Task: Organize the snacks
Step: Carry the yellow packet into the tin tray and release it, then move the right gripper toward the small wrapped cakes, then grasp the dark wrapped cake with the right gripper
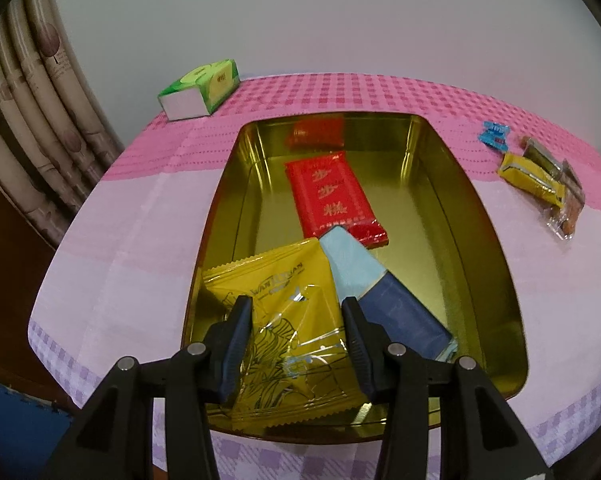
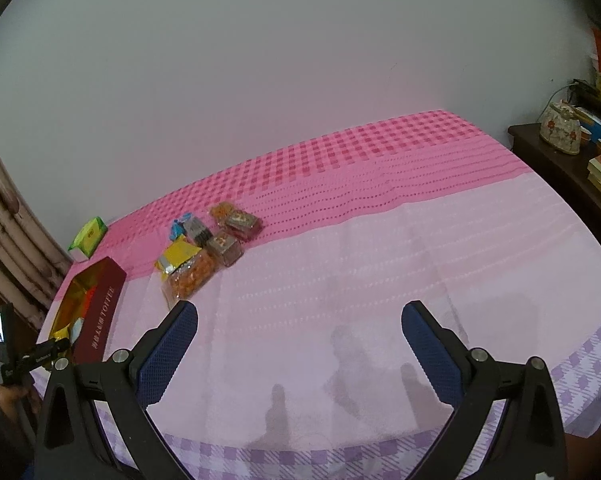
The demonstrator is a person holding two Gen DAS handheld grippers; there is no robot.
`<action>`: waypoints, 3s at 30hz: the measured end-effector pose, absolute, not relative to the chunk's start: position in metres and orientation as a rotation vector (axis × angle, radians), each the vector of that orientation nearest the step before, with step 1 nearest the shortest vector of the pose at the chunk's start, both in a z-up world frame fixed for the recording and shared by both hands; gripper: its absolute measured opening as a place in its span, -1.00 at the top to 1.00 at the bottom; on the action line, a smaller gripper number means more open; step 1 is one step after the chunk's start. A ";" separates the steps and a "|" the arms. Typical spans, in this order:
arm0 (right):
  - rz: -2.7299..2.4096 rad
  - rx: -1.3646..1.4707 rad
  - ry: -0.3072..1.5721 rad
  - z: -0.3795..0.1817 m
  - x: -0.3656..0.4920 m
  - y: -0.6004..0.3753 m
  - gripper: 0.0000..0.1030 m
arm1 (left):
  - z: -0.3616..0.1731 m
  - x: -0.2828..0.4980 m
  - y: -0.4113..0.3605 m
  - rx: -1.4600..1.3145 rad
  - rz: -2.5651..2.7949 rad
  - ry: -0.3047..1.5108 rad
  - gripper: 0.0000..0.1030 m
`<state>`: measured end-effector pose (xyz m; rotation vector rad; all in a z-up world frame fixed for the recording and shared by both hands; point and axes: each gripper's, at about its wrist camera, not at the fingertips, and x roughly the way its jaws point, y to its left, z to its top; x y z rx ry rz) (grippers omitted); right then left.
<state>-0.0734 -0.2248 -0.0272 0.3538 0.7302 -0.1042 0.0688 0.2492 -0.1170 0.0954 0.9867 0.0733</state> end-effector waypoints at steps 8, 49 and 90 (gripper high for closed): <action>-0.108 0.339 0.751 -0.034 -0.071 -0.222 -0.98 | -0.122 0.067 0.254 0.065 0.062 0.991 0.07; 0.012 0.033 0.923 -0.072 0.020 -0.134 -0.97 | -0.026 -0.052 0.251 0.039 -0.045 0.619 -0.18; -0.128 0.005 1.003 -0.110 0.100 -0.213 0.43 | -0.042 -0.044 0.230 0.134 -0.050 0.642 -0.18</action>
